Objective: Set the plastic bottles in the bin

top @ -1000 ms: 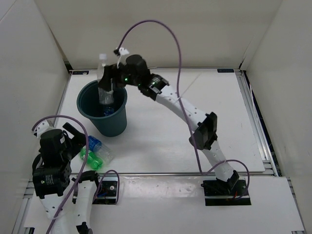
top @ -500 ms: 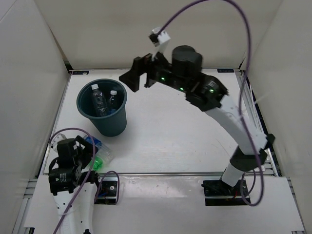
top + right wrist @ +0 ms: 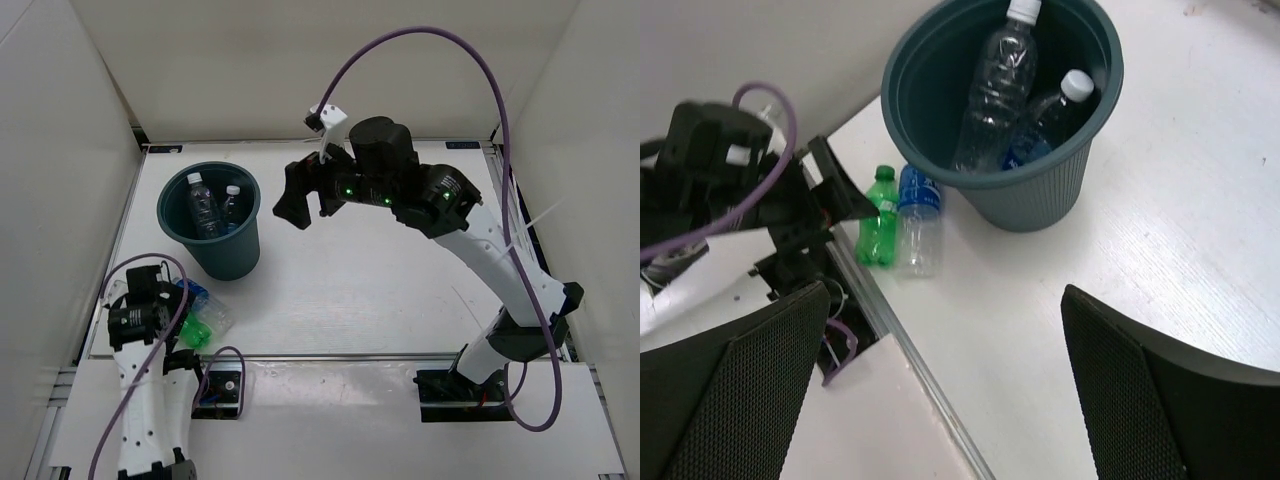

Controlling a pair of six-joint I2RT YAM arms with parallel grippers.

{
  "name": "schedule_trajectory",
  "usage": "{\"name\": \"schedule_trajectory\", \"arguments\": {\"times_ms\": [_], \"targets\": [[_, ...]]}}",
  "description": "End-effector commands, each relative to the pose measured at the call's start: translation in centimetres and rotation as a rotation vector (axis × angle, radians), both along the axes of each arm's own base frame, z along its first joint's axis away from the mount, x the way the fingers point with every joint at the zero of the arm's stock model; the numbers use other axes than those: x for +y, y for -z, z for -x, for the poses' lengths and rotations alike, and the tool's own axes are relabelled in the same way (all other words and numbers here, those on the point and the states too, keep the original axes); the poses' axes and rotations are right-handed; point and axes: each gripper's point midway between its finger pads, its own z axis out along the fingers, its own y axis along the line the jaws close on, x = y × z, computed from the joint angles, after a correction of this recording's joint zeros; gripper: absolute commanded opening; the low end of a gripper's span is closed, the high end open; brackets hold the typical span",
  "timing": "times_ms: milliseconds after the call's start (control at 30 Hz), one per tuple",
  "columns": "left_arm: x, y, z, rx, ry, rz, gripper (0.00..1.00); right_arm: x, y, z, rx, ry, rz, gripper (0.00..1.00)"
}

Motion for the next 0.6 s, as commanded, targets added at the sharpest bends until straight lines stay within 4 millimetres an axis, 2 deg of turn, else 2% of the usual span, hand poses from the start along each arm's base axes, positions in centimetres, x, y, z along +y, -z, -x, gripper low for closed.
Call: {"name": "schedule_trajectory", "arguments": {"times_ms": [0,100,167,233,567], "targets": [[0.7,-0.4,-1.5,0.010,-0.104,0.022,1.00,-0.8,-0.5,0.7,-0.025,-0.050,0.009,1.00],[1.0,0.3,-2.6,0.043,-0.165,0.046,1.00,-1.4,-0.7,0.1,-0.020,-0.041,0.005,1.00],[0.7,1.1,-2.6,0.077,-0.198,0.078,1.00,-1.7,0.0,-0.1,-0.007,-0.038,0.017,1.00],[0.3,1.9,-2.7,0.113,-0.219,0.112,1.00,-2.1,-0.4,-0.1,-0.010,-0.039,0.006,1.00],[0.0,5.0,-1.1,0.226,-0.307,0.142,1.00,-3.3,0.1,-0.9,0.003,0.005,0.015,1.00]]}}
